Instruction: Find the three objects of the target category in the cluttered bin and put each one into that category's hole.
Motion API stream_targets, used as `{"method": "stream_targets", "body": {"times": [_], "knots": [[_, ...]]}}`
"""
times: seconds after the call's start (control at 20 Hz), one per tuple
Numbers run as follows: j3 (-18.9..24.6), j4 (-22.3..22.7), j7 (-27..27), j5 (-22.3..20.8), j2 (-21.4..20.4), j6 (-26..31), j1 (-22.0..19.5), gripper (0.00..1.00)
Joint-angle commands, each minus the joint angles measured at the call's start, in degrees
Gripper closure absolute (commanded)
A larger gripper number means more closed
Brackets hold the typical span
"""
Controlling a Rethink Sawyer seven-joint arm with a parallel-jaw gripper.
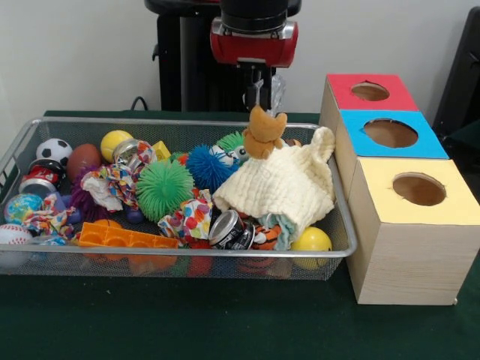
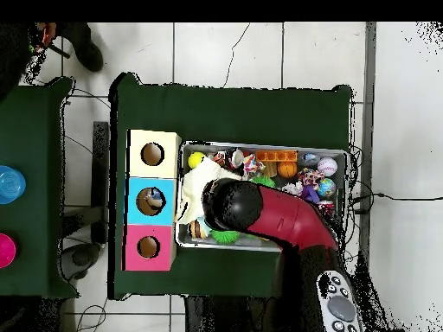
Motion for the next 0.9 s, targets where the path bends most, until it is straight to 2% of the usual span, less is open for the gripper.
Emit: {"method": "stream_targets", "body": {"times": [0.05,0.45,0.9], "knots": [[-4.1,3.1,18.8,2.8,3.4,-4.9,2.2,1.0],[-8.5,2.6,24.4,4.5,5.2,-5.8,6.9,1.0],[-9.2,7.0,32.6,13.9,5.8,-8.9,9.5,1.0]]}}
